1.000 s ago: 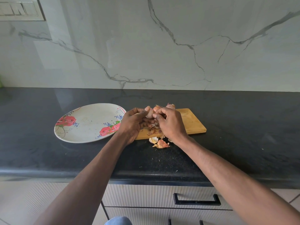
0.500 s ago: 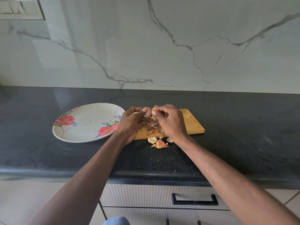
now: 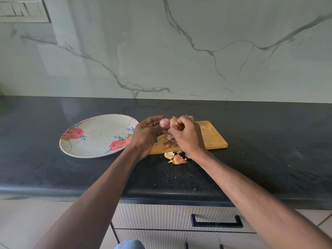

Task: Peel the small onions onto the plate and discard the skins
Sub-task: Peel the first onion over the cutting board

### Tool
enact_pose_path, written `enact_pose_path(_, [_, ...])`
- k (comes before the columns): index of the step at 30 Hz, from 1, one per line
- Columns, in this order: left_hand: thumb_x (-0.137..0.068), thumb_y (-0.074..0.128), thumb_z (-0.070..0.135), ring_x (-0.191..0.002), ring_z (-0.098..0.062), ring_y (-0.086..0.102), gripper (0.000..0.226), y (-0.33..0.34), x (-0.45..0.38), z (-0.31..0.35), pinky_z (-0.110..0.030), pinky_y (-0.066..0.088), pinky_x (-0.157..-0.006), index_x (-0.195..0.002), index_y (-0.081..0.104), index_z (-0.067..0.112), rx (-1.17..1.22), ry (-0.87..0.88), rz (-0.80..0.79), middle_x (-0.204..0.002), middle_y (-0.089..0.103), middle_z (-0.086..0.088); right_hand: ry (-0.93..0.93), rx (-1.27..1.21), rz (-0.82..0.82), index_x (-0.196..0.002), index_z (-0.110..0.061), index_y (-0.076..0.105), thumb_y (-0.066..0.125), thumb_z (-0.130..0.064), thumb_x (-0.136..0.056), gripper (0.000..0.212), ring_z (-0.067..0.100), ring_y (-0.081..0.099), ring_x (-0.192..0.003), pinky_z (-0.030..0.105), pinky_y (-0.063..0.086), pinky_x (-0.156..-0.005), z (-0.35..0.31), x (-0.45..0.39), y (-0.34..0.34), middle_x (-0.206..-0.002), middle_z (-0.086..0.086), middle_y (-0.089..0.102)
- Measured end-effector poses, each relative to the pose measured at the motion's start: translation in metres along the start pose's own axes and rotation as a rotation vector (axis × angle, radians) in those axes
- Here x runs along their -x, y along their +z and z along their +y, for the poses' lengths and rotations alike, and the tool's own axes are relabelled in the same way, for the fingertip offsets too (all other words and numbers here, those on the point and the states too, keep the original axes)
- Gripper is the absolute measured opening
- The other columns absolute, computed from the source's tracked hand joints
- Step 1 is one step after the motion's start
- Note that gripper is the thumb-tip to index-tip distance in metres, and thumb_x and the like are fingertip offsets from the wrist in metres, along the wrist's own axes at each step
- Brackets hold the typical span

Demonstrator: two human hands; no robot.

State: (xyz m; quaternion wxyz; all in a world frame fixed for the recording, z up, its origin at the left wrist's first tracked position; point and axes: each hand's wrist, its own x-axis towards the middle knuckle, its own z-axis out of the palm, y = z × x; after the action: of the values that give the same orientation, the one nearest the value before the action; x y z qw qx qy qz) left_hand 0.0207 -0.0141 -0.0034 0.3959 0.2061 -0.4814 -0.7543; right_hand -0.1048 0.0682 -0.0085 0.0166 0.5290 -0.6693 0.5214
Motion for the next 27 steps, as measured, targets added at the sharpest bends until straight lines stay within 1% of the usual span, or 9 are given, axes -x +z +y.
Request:
enact_pose_path(3, [-0.065,0.075,0.003,-0.084,-0.026,0.071,0.045,-0.002,-0.002,-0.001,-0.028,0.059,-0.063,-0.109,0.066,0.006,-0.021,0.018,0.02,-0.108,0.073,-0.013,-0.032,-0.054,0.034,-0.087,-0.009,0.062,0.067,0.004,-0.089,0.014,-0.004,0.058,-0.074,0.005,0.043,-0.057,-0.002,0.001,-0.004,-0.088,0.004,0.06])
enact_pose_path(5, [-0.064,0.075,0.003,-0.086,-0.026,0.07,0.042,-0.003,-0.004,-0.004,-0.029,0.06,-0.068,-0.105,0.069,0.005,-0.028,0.024,0.009,-0.105,0.075,-0.012,-0.063,-0.086,0.033,-0.107,0.001,0.068,0.066,0.009,-0.089,0.02,-0.018,0.057,-0.081,0.0,0.044,-0.06,-0.002,0.001,-0.006,-0.101,0.007,0.059])
enact_pose_path(6, [-0.065,0.075,0.003,-0.088,-0.026,0.07,0.037,-0.004,-0.004,-0.005,-0.029,0.06,-0.07,-0.102,0.071,0.005,-0.03,0.026,-0.002,-0.103,0.075,-0.012,-0.077,-0.08,0.032,-0.113,0.002,0.069,0.068,0.006,-0.088,0.025,-0.016,0.059,-0.084,0.0,0.045,-0.062,-0.001,0.0,-0.005,-0.103,0.005,0.059])
enact_pose_path(8, [-0.072,0.074,0.003,-0.087,-0.025,0.07,0.027,-0.006,-0.006,-0.006,-0.029,0.059,-0.071,-0.099,0.074,0.004,-0.023,0.025,-0.021,-0.101,0.075,-0.014,-0.111,-0.018,0.036,-0.115,-0.004,0.073,0.073,-0.003,-0.087,0.027,0.001,0.063,-0.091,0.011,0.052,-0.071,0.003,-0.001,-0.002,-0.103,0.002,0.063])
enact_pose_path(11, [-0.087,0.066,0.001,-0.082,-0.022,0.072,0.014,-0.007,-0.007,-0.006,-0.027,0.059,-0.07,-0.098,0.074,0.001,-0.011,0.029,-0.024,-0.095,0.075,-0.015,-0.143,0.041,0.057,-0.109,-0.008,0.076,0.075,-0.006,-0.086,0.024,0.017,0.062,-0.092,0.04,0.057,-0.081,0.009,-0.002,0.002,-0.101,0.002,0.069])
enact_pose_path(14, [-0.093,0.061,-0.002,-0.08,-0.022,0.072,0.016,-0.006,-0.007,-0.006,-0.027,0.059,-0.07,-0.094,0.076,0.002,-0.039,0.042,-0.02,-0.091,0.076,-0.015,-0.187,0.023,0.097,-0.1,-0.006,0.078,0.077,-0.004,-0.083,0.017,0.022,0.066,-0.086,0.049,0.056,-0.081,0.01,-0.001,0.002,-0.095,0.004,0.072])
enact_pose_path(19, [-0.088,0.064,-0.001,-0.079,-0.023,0.073,0.016,-0.004,-0.005,-0.006,-0.029,0.06,-0.07,-0.086,0.079,0.004,-0.044,0.042,-0.043,-0.088,0.075,-0.017,-0.228,0.065,0.081,-0.092,-0.006,0.076,0.072,-0.002,-0.087,0.007,0.015,0.065,-0.085,0.046,0.055,-0.084,0.012,-0.003,0.004,-0.092,0.004,0.073])
enact_pose_path(23, [-0.093,0.062,0.002,-0.08,-0.023,0.072,0.016,-0.006,-0.008,-0.007,-0.029,0.061,-0.073,-0.089,0.077,0.002,-0.111,0.061,-0.052,-0.089,0.075,-0.016,-0.207,0.129,0.036,-0.093,-0.003,0.068,0.065,0.0,-0.092,0.004,0.01,0.056,-0.085,0.017,0.049,-0.072,0.013,-0.003,0.007,-0.097,0.006,0.067])
enact_pose_path(27, [-0.093,0.061,0.003,-0.073,-0.021,0.072,0.016,-0.004,-0.006,-0.007,-0.027,0.06,-0.067,-0.087,0.076,0.003,-0.111,0.069,-0.039,-0.084,0.075,-0.013,-0.154,0.082,0.023,-0.097,-0.002,0.064,0.061,0.0,-0.095,0.004,0.013,0.057,-0.087,0.024,0.051,-0.073,0.013,-0.004,0.008,-0.098,0.008,0.066])
